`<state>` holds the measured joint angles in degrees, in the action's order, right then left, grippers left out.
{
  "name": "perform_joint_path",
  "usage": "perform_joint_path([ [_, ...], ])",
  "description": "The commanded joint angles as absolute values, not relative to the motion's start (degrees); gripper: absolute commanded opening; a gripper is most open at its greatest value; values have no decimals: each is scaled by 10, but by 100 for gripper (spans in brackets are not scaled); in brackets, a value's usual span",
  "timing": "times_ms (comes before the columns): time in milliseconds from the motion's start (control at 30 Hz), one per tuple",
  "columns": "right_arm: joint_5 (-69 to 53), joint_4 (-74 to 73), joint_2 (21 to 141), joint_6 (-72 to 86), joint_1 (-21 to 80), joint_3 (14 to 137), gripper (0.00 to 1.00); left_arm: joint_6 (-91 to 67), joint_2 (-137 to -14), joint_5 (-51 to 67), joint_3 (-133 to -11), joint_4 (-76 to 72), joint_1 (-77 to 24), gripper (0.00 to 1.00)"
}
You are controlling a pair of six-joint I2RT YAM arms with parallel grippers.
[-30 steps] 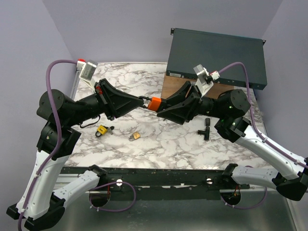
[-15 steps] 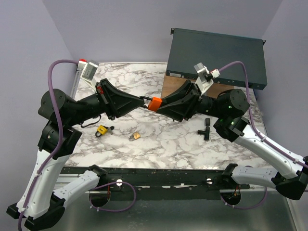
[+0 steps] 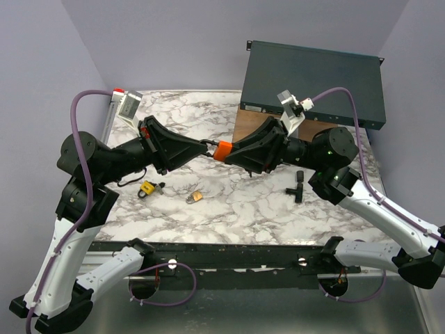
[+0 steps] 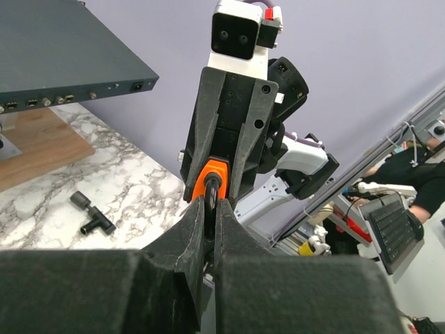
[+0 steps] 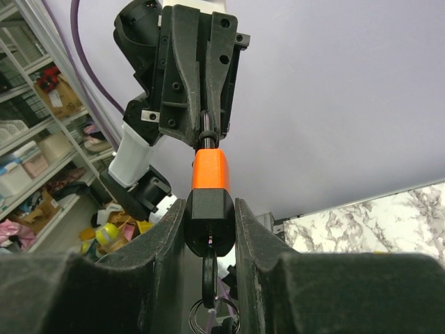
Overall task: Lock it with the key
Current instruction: Lock the lock.
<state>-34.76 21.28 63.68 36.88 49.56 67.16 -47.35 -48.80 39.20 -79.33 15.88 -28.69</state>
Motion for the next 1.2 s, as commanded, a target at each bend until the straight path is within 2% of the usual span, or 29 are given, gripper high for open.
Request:
perform_joint_path([
  [0, -367, 207, 652, 398, 500, 703, 1, -431, -475, 377, -771, 150, -304, 0],
  [567, -373, 172, 666, 399, 506, 730, 1, -361, -478, 321, -787, 230, -339, 0],
  [733, -367, 139, 654, 377, 506, 738, 1, -326, -479, 301, -831, 288, -339, 19],
  [833, -366, 126, 649, 370, 506, 739, 1, -314, -480, 292, -849, 313, -339, 21],
  [1167, -348, 76, 638, 342, 506, 751, 1, -284, -485, 288, -876, 371, -339, 22],
])
